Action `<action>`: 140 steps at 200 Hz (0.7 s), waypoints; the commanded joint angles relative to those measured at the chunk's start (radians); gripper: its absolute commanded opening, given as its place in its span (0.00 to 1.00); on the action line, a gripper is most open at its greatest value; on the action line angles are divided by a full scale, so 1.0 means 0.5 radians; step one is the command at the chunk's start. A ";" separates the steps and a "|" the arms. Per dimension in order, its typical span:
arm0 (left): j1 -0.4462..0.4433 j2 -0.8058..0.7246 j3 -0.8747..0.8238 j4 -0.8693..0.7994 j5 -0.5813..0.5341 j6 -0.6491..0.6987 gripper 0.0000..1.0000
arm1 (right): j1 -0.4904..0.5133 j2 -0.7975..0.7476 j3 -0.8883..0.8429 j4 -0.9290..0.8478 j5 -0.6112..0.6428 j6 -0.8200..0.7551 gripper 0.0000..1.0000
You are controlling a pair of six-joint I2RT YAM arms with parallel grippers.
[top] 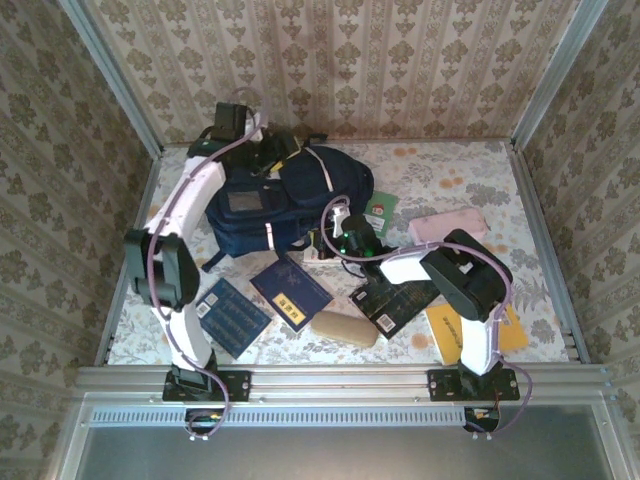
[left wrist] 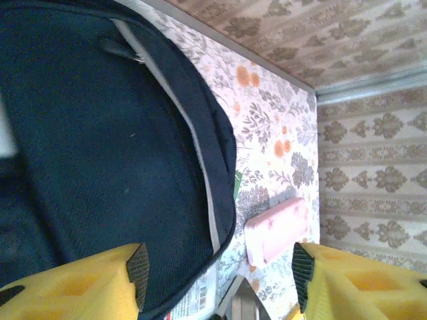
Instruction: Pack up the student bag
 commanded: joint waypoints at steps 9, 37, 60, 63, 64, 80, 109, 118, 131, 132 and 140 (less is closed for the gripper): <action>0.121 -0.413 -0.497 0.040 -0.148 -0.224 0.63 | -0.018 0.159 0.177 0.237 -0.319 0.785 0.00; 0.156 -0.645 -0.957 0.099 -0.147 -0.357 0.70 | -0.017 0.288 0.271 0.304 -0.428 1.079 0.00; 0.156 -0.776 -1.234 0.167 -0.173 -0.571 0.74 | 0.000 0.330 0.276 0.373 -0.398 1.144 0.00; 0.157 -0.791 -1.262 0.184 -0.182 -0.606 0.74 | 0.002 0.334 0.277 0.379 -0.396 1.146 0.00; 0.156 -0.793 -1.276 0.190 -0.183 -0.616 0.74 | 0.006 0.336 0.277 0.382 -0.393 1.146 0.00; 0.159 -0.839 -1.383 0.188 -0.291 -0.786 0.74 | 0.034 0.362 0.284 0.421 -0.367 1.160 0.00; 0.156 -0.880 -1.555 0.382 -0.501 -1.029 0.76 | 0.065 0.428 0.262 0.597 -0.303 1.240 0.00; 0.161 -0.890 -1.607 0.461 -0.581 -1.099 0.76 | 0.073 0.446 0.259 0.647 -0.299 1.251 0.00; 0.167 -0.895 -1.683 0.619 -0.649 -1.183 0.76 | 0.087 0.464 0.257 0.695 -0.295 1.247 0.00; 0.168 -0.894 -1.687 0.628 -0.655 -1.189 0.76 | 0.088 0.464 0.256 0.697 -0.295 1.246 0.00; 0.169 -0.886 -1.722 0.708 -0.694 -1.234 0.74 | 0.095 0.464 0.251 0.710 -0.290 1.232 0.00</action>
